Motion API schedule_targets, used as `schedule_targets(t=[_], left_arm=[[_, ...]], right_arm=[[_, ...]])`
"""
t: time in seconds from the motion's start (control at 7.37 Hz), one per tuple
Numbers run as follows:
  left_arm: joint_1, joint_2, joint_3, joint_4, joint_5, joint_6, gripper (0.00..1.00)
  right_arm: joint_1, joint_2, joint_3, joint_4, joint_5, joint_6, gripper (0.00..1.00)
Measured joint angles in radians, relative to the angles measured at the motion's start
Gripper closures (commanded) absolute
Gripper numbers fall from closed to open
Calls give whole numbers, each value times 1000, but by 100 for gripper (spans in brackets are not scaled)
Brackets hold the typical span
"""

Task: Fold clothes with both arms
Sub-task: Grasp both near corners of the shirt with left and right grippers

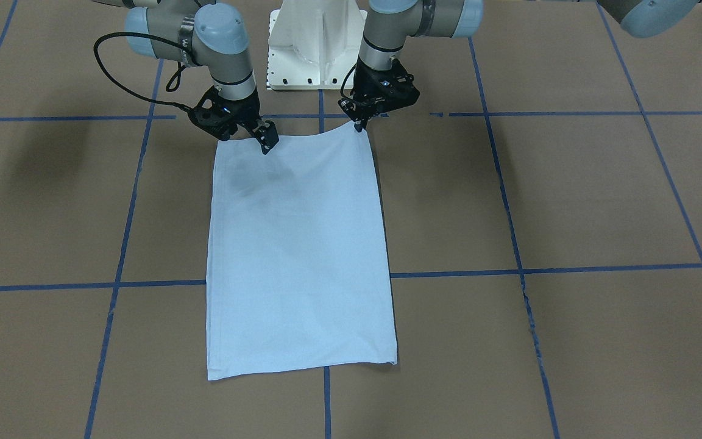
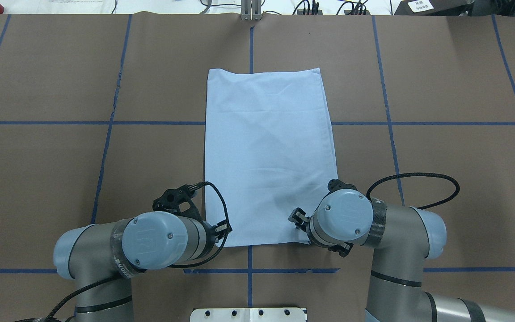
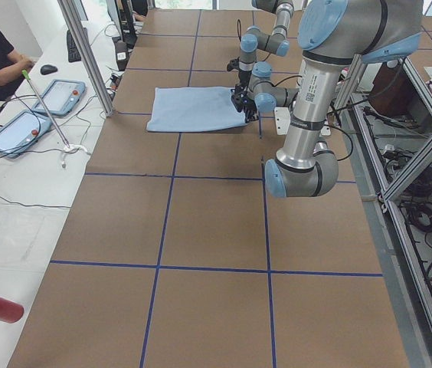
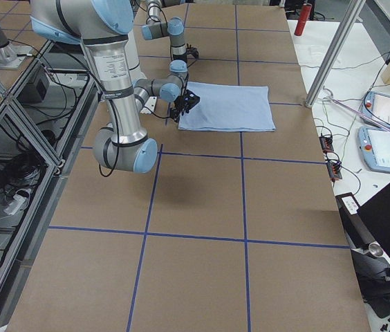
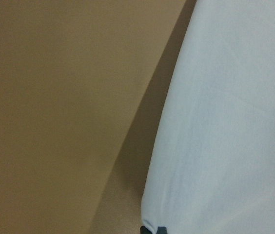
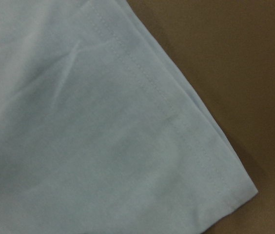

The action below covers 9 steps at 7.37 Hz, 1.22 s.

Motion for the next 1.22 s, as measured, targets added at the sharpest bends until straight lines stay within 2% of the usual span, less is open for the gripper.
schedule_targets(t=[0.14,0.27,0.41,0.68,0.81,1.22], left_arm=[[0,0,-1,0,0,0,100],[0,-1,-1,0,0,0,100],[0,-1,-1,0,0,0,100],[0,0,-2,0,1,0,100],[0,0,-2,0,1,0,100],[0,-1,-1,-3,2,0,100]], right_arm=[[-2,-1,0,0,0,1,22],[-2,-1,-1,0,-1,1,49],[-3,0,-1,0,0,2,58],[-4,4,-1,0,1,1,91],[-5,5,-2,0,2,0,100],[-1,12,3,0,6,-2,100]])
